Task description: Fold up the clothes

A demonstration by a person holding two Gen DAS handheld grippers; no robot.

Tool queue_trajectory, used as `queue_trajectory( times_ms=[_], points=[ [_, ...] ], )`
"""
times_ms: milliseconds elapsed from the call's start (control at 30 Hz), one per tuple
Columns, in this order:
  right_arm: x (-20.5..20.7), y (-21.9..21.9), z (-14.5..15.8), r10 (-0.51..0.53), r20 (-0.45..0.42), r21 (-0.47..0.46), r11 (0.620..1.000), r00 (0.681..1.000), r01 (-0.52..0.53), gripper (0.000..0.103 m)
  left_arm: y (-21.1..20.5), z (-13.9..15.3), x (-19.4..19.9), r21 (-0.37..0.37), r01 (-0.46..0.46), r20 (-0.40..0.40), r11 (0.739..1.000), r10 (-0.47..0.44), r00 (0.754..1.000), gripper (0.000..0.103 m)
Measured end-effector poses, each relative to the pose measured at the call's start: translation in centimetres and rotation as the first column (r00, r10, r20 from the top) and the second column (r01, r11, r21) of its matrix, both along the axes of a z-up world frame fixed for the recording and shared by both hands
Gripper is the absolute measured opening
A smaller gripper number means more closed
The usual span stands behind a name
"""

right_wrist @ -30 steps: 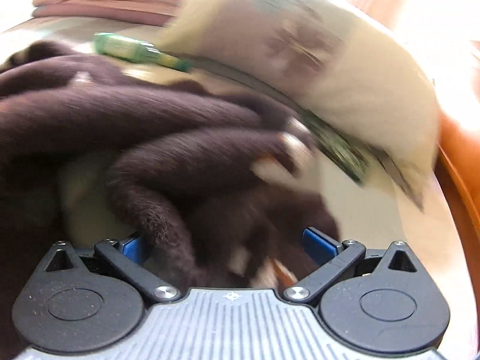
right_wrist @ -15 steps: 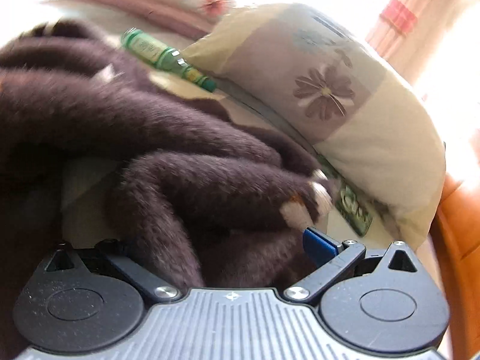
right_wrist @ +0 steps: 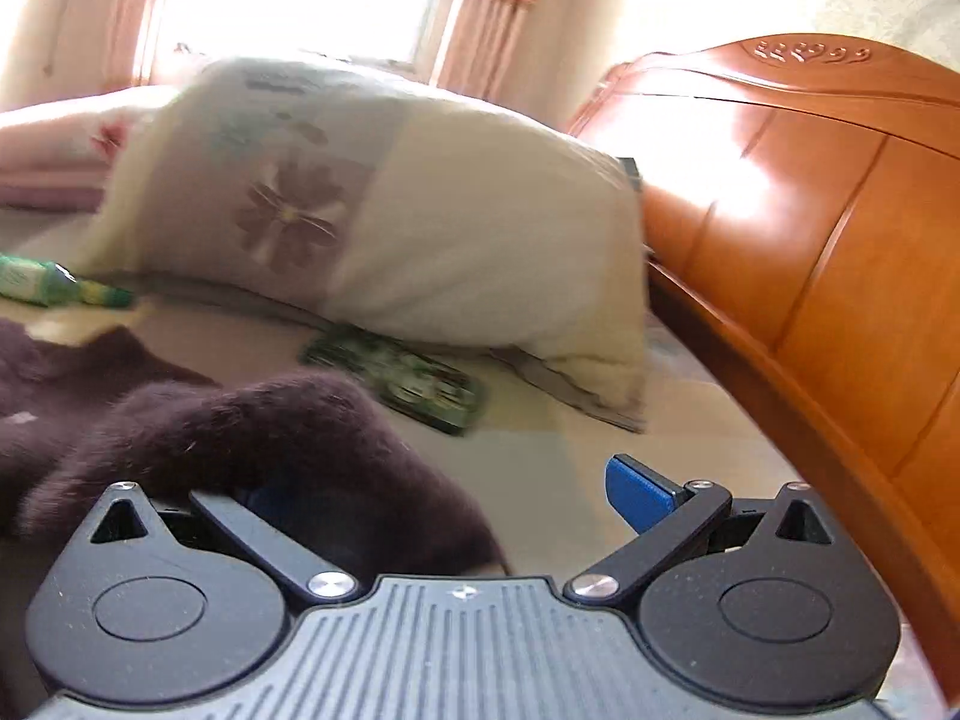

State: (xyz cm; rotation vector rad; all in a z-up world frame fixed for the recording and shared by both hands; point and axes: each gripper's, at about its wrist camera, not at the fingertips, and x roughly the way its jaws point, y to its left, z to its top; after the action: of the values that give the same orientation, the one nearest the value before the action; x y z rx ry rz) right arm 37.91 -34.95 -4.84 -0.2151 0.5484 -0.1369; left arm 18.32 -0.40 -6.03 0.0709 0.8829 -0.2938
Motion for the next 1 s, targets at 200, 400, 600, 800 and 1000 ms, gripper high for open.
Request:
queue_trajectory(
  times_ms=[200, 400, 600, 800, 1000],
  points=[
    [-1.7, -3.3, 0.3, -0.125, 0.016, -0.087, 0.988, 0.992, 0.126, 0.103, 0.2, 0.0, 0.0, 0.001, -0.005, -0.002, 1.0, 0.005, 1.0, 0.102],
    [-3.8, -7.0, 0.6, -0.066, -0.089, 0.085, 0.994, 0.994, 0.074, 0.103, -0.8, -0.1, 0.0, 0.002, 0.023, -0.006, 1.0, -0.023, 1.0, 0.102],
    [-3.2, -4.7, 0.8, 0.05, -0.166, 0.168, 0.986, 0.985, -0.022, 0.103, -2.0, 0.1, -0.1, 0.009, 0.051, -0.005, 0.999, -0.05, 0.999, 0.102],
    [2.5, 1.1, -0.4, 0.146, -0.356, 0.168, 0.982, 0.923, -0.09, 0.103, -2.8, 0.7, -0.6, 0.022, 0.058, -0.001, 0.998, -0.058, 0.998, 0.102],
    [1.7, 0.7, -2.9, -0.05, -0.434, -0.053, 0.998, 0.9, 0.03, 0.103, -2.6, 1.0, -1.0, 0.011, 0.074, 0.001, 0.997, -0.074, 0.997, 0.102]
  ],
)
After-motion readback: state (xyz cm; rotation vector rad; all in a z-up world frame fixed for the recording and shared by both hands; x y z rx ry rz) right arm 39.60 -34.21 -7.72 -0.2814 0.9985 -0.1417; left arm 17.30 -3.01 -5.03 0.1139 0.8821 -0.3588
